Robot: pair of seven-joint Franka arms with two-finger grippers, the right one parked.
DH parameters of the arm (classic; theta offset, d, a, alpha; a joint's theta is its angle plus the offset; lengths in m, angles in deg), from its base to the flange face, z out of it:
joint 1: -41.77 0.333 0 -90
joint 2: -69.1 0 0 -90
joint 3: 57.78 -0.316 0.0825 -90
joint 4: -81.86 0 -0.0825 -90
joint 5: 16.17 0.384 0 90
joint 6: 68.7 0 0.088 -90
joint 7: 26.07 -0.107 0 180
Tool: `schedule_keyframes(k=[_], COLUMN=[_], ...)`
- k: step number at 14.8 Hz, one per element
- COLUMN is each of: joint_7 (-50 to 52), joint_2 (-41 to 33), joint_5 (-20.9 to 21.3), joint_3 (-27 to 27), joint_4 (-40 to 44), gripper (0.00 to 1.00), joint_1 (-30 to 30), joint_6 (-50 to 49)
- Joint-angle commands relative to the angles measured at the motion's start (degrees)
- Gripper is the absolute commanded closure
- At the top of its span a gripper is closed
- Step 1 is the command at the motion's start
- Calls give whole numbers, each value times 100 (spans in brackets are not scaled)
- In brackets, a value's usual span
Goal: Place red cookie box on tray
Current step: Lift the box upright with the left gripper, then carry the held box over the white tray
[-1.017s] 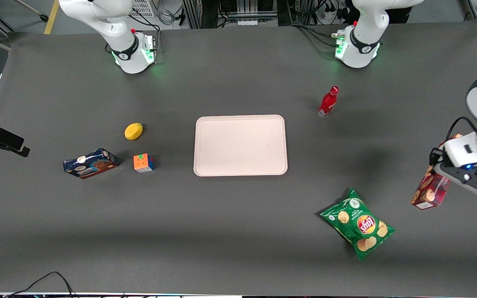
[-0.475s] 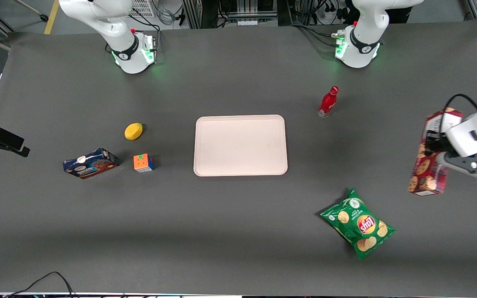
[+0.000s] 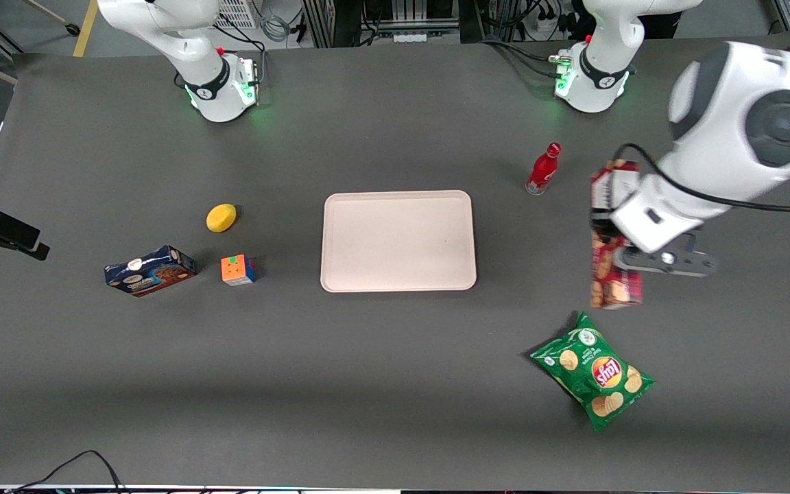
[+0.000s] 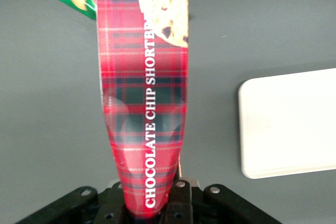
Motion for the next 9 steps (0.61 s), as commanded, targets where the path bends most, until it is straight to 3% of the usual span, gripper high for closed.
schedule_keyframes(k=[1,6,9], joint_7=[1486,2842,4018], joint_2=[-151,-450,-415], joint_5=[-5,39,153], joint_3=[708,1649,2229], joint_4=[-224,-1225,-2006], gripper=[100,100,100], joint_1=[-1,-36,-107], joint_6=[62,887,1869])
